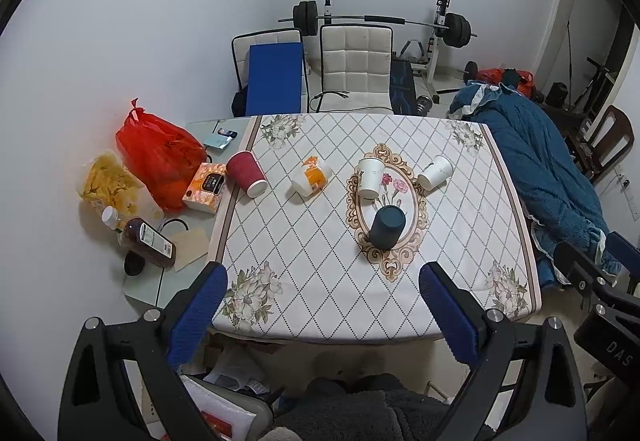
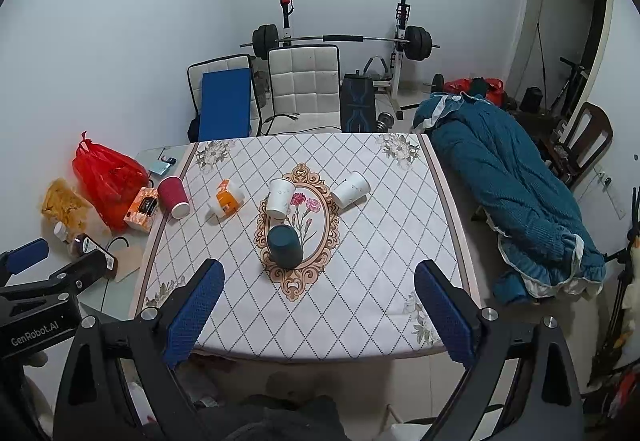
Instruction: Flip cup upside down
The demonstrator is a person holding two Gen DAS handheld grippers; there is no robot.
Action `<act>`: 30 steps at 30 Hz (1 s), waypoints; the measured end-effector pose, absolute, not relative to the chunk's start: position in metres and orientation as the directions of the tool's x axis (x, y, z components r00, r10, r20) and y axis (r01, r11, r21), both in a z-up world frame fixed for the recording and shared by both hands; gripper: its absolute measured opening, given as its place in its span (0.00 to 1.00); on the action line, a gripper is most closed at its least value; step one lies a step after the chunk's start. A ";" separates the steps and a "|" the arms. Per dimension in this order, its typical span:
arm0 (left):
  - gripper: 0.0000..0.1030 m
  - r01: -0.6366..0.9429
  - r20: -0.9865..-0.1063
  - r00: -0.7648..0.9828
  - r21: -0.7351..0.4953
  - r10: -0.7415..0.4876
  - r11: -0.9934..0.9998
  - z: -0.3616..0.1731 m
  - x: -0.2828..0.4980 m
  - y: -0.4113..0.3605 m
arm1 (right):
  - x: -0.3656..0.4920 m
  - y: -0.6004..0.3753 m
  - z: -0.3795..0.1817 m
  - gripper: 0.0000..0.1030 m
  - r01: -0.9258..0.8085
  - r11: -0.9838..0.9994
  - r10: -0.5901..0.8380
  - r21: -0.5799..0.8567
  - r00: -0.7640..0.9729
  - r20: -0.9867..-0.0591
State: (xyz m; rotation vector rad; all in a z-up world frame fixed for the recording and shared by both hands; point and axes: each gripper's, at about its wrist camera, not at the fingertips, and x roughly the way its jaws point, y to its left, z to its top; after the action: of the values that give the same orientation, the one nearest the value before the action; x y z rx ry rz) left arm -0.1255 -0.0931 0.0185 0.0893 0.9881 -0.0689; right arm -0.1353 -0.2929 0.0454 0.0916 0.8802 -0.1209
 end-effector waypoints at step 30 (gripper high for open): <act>0.95 0.072 -0.837 0.548 0.046 -0.001 0.996 0.022 -0.132 -0.090 | -0.136 -0.292 0.044 0.95 0.122 0.992 -0.050 0.035 0.629 -0.776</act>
State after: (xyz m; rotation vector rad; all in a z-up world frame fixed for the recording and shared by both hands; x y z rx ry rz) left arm -0.1316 -0.0897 0.0221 0.0777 0.9904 -0.0432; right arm -0.1365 -0.2923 0.0441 0.0868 0.8850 -0.0986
